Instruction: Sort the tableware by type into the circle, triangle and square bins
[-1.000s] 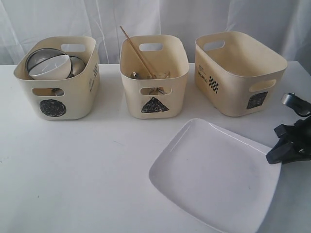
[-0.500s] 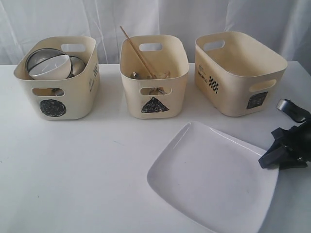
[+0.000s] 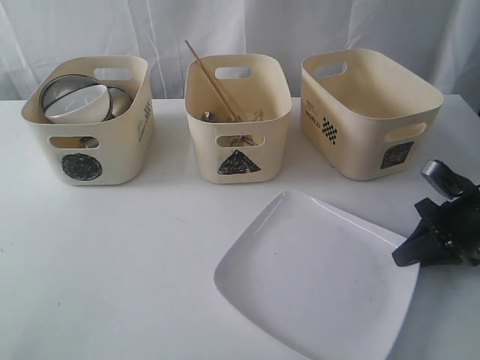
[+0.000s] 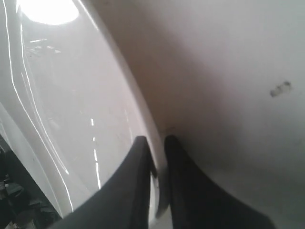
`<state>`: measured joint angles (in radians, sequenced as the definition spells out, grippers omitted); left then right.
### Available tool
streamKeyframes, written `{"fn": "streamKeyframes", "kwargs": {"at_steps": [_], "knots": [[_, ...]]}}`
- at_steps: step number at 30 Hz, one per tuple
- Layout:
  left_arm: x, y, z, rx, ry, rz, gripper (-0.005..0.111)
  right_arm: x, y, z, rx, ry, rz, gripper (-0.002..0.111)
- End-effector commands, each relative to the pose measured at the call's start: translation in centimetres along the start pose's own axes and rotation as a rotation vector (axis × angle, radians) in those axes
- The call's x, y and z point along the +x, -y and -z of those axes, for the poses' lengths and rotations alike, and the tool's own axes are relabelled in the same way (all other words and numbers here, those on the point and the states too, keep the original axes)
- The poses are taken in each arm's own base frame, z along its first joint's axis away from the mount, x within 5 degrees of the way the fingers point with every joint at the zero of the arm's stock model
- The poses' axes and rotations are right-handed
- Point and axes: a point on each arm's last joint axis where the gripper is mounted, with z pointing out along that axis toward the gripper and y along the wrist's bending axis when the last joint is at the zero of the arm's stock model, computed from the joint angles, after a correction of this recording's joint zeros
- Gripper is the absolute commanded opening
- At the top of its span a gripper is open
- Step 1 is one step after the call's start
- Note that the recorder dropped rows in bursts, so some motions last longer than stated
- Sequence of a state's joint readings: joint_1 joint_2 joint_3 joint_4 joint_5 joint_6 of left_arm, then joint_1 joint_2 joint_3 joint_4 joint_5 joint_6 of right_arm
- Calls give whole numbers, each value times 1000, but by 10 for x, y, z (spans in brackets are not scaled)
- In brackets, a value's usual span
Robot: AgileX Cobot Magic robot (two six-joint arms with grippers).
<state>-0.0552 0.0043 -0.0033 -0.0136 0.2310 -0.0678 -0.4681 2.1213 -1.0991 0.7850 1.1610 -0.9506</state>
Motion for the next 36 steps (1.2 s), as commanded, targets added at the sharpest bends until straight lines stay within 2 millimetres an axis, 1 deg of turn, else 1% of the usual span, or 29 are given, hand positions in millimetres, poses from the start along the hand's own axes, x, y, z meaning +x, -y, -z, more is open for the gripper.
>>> {"fn": "streamKeyframes", "kwargs": {"at_steps": [1,3,8,9,12,13,14,16,19,28,31,36], "knots": [[1,1,0,10,2,10,0,2,2,-9,-43,10,35,0],[1,1,0,10,2,10,0,0,-10,-2,-112,44,63,0],[1,1,0,10,2,10,0,-8,-40,24,-117,185,114,0],[1,1,0,10,2,10,0,-8,-52,36,-100,218,150,0],[1,1,0,10,2,10,0,-5,-78,58,-69,289,220,0],[1,1,0,10,2,10,0,-3,-92,69,-62,336,253,0],[1,1,0,10,2,10,0,-1,-99,75,-57,358,270,0],[1,1,0,10,2,10,0,5,-121,92,-29,410,316,0],[1,1,0,10,2,10,0,9,-134,103,-14,443,343,0],[1,1,0,10,2,10,0,-6,-155,132,-9,539,357,0],[1,1,0,10,2,10,0,-12,-166,145,-8,583,376,0],[1,1,0,10,2,10,0,-22,-189,172,-44,695,429,0]]}}
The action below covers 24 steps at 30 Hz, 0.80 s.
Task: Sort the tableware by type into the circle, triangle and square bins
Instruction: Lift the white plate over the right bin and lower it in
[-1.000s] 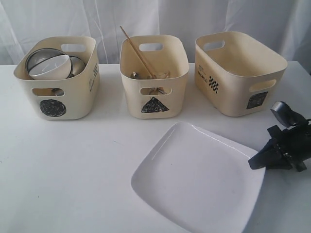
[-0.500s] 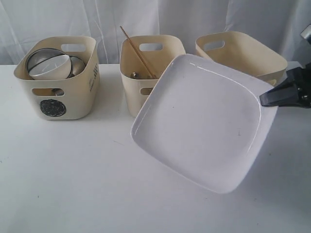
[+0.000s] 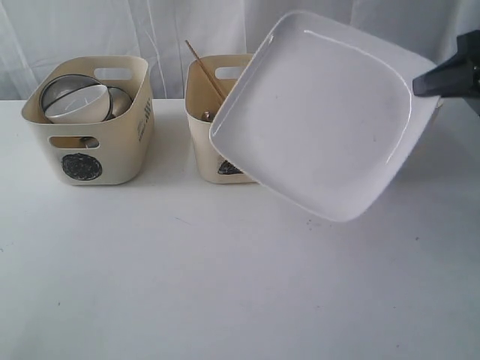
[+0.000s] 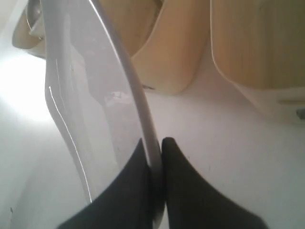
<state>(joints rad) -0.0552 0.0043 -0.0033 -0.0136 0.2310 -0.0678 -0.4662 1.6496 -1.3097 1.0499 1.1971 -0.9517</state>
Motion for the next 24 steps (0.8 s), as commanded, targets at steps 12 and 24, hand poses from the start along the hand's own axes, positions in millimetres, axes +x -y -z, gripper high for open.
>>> {"fn": "streamKeyframes", "kwargs": {"at_steps": [12,24], "knots": [[1,1,0,10,2,10,0,-80,-4,37,133,417,-32,0],[1,1,0,10,2,10,0,-96,57,39,528,659,-71,0]]}}
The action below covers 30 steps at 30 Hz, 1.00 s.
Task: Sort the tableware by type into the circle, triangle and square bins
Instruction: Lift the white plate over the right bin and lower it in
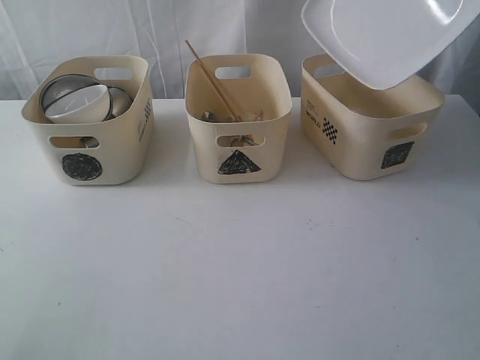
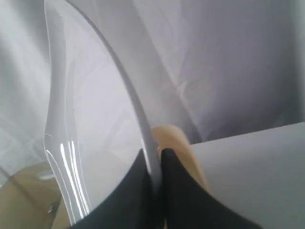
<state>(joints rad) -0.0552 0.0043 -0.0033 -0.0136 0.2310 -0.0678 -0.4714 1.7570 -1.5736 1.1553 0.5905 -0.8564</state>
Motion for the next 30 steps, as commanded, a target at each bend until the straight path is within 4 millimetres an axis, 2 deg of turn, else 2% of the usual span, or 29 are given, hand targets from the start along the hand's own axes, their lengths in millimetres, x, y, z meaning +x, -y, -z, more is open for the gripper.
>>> {"fn": "streamKeyframes", "kwargs": {"at_steps": [1,8,16,27,30], "knots": [[1,1,0,10,2,10,0,-6,18,-8,112,97,-7,0],[1,1,0,10,2,10,0,14,31,-30,110,20,111,0],[1,1,0,10,2,10,0,23,13,-41,64,-22,364,0],[1,1,0,10,2,10,0,22,6,-52,242,36,502,0],[1,1,0,10,2,10,0,27,0,-58,238,25,540,0]]}}
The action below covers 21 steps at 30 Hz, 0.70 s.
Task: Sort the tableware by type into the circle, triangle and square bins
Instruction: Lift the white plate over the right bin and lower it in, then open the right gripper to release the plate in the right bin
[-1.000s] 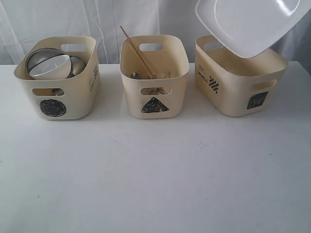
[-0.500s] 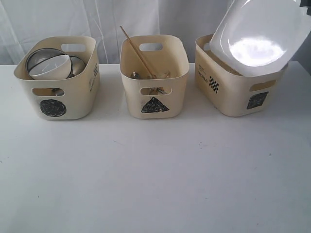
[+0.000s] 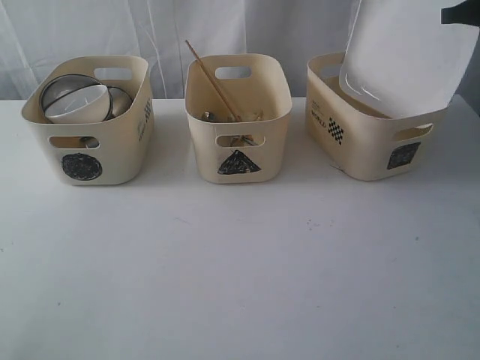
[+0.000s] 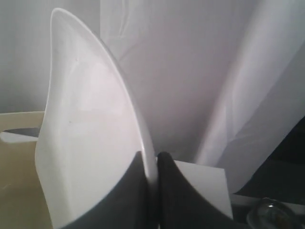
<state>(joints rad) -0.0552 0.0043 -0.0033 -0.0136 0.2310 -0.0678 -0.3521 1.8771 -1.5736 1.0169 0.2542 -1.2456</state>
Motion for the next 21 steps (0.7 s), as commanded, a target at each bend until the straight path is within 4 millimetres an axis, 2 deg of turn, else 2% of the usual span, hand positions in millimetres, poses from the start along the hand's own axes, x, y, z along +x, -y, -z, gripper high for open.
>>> {"fn": "streamKeyframes", "kwargs": {"at_steps": [1,15,19,21], "knots": [[1,1,0,10,2,10,0,-7,-9,-2,25,24,40,0],[1,1,0,10,2,10,0,41,-47,-12,14,-95,7,0],[1,1,0,10,2,10,0,47,-58,-11,-98,-148,-59,1],[1,1,0,10,2,10,0,49,-63,-10,-152,-176,-110,6]]}}
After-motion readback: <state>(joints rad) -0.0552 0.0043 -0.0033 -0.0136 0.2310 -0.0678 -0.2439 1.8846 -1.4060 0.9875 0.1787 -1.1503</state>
